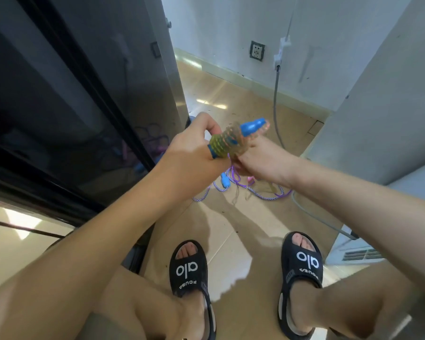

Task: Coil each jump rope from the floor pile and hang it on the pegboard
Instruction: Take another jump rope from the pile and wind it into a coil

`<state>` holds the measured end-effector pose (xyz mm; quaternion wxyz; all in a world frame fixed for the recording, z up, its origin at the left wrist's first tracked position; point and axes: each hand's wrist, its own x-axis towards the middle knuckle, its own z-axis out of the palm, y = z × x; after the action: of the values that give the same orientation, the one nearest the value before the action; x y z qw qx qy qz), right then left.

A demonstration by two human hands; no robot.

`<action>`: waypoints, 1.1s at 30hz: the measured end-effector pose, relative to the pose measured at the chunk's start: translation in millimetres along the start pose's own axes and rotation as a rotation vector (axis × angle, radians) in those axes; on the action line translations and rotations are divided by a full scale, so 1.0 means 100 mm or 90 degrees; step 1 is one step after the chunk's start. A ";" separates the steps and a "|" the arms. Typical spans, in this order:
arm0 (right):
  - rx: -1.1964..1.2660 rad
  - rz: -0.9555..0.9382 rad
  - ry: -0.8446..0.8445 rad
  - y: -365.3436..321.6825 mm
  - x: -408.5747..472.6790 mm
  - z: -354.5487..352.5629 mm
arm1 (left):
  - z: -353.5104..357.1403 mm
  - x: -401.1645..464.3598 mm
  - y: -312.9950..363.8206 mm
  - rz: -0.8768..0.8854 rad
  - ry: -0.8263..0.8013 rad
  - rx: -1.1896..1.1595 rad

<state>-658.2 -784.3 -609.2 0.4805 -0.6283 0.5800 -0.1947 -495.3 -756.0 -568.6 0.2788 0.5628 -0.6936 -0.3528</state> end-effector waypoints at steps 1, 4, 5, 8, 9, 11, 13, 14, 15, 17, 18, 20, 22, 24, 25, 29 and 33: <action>0.005 0.017 0.003 0.02 -0.01 0.08 | 0.00 0.05 -0.06 -0.021 0.003 -0.001; -0.100 0.013 0.048 0.04 -0.09 0.18 | -0.07 0.21 -0.29 -0.062 0.029 0.004; -0.126 -0.004 0.064 0.03 -0.12 0.17 | -0.11 0.27 -0.38 -0.073 0.038 0.015; -0.216 -0.104 0.108 -0.12 -0.22 0.13 | -0.16 0.37 -0.59 -0.097 0.022 0.146; -0.249 -0.146 0.121 -0.18 -0.23 0.12 | -0.15 0.39 -0.62 -0.090 0.007 0.190; -0.290 -0.224 0.146 -0.26 -0.24 0.08 | -0.09 0.40 -0.60 -0.072 -0.030 0.257; -0.324 -0.269 0.176 -0.31 -0.21 0.01 | -0.02 0.42 -0.53 -0.078 -0.073 0.324; -0.346 -0.283 0.187 -0.33 -0.20 -0.02 | 0.01 0.42 -0.50 -0.086 -0.095 0.370; -0.367 -0.297 0.195 -0.34 -0.17 -0.03 | 0.03 0.42 -0.46 -0.078 -0.114 0.424; -0.408 -0.330 0.214 -0.37 -0.13 -0.04 | 0.08 0.39 -0.39 -0.013 -0.142 0.514; -0.426 -0.337 0.217 -0.38 -0.11 -0.05 | 0.10 0.35 -0.36 0.030 -0.147 0.534; -0.441 -0.309 0.197 -0.38 -0.07 -0.09 | 0.12 0.25 -0.27 0.112 -0.174 0.516; -0.402 -0.253 0.149 -0.34 -0.01 -0.15 | 0.13 0.17 -0.21 0.185 -0.191 0.480; -0.276 -0.206 0.089 -0.27 0.04 -0.18 | 0.11 0.13 -0.18 0.207 -0.187 0.405; -0.212 -0.185 0.072 -0.22 0.07 -0.19 | 0.11 0.12 -0.17 0.205 -0.176 0.343; -0.130 -0.103 0.082 -0.09 0.08 -0.24 | 0.07 0.09 -0.16 0.086 -0.118 0.032; -0.146 -0.066 0.083 -0.04 0.04 -0.13 | 0.07 0.23 -0.25 -0.138 -0.077 -0.180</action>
<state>-666.2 -793.2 -601.2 0.3564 -0.6942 0.5952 -0.1920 -491.1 -779.9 -592.7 0.2735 0.5672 -0.5877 -0.5080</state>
